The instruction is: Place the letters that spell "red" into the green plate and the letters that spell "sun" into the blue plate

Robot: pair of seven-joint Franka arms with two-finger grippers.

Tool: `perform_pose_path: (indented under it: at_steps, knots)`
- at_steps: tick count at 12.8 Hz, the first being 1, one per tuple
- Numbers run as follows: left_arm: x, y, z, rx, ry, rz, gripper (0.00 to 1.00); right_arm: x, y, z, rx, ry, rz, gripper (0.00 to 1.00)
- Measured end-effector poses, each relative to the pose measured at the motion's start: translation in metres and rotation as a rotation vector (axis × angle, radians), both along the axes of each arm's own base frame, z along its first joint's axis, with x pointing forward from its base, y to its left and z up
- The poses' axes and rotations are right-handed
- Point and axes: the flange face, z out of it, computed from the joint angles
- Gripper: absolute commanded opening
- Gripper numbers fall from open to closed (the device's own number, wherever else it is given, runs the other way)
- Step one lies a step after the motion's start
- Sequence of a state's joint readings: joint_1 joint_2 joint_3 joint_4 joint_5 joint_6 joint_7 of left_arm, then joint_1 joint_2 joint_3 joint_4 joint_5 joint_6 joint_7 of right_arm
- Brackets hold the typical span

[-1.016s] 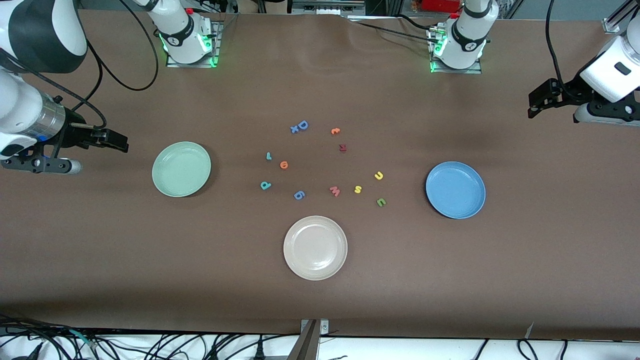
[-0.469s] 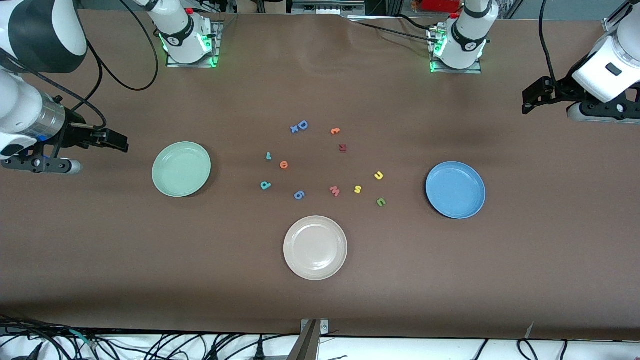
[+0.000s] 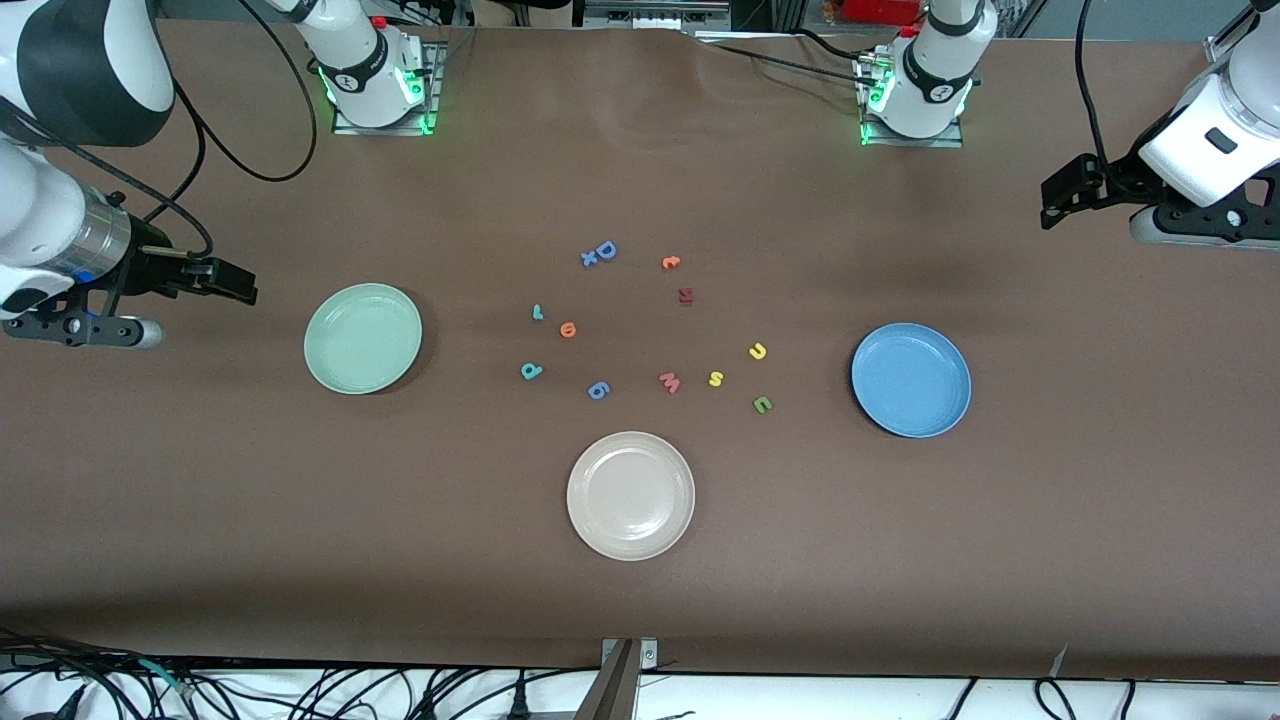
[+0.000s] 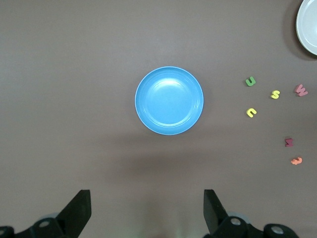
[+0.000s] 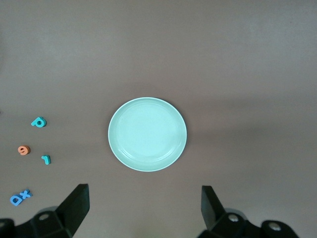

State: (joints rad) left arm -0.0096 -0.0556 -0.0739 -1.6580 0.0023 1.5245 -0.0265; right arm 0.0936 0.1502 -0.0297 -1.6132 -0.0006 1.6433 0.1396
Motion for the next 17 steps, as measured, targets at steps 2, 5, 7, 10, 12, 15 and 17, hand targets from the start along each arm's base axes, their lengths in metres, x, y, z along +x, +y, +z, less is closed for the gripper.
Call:
perform_pose_path:
  at_steps: [2, 5, 7, 10, 12, 15, 17]
  knots:
    - [0.0, -0.001, 0.0, 0.0, 0.0, -0.001, 1.0, 0.0, 0.0, 0.0, 0.0, 0.0, 0.0, 1.0]
    - [0.0, -0.001, 0.0, -0.001, 0.0, -0.002, 1.0, 0.0, 0.0, 0.0, 0.0, 0.0, -0.001, 1.0]
    - [0.0, -0.001, -0.001, -0.001, 0.002, -0.002, 1.0, 0.0, 0.0, 0.0, 0.0, 0.0, -0.001, 1.0]
    - [0.001, -0.001, -0.004, -0.001, 0.007, -0.001, 1.0, 0.0, 0.0, 0.0, 0.0, 0.0, -0.001, 1.0]
    - [0.005, -0.001, -0.008, -0.002, 0.004, -0.001, 1.0, 0.0, 0.0, 0.0, 0.0, 0.0, -0.001, 1.0]
    - [0.014, -0.001, -0.015, -0.005, -0.01, -0.001, 1.0, 0.0, 0.0, 0.0, 0.0, 0.0, -0.001, 1.0]
    - [0.016, -0.001, -0.018, -0.005, -0.006, -0.001, 1.0, 0.0, 0.0, 0.0, 0.0, 0.0, -0.002, 1.0]
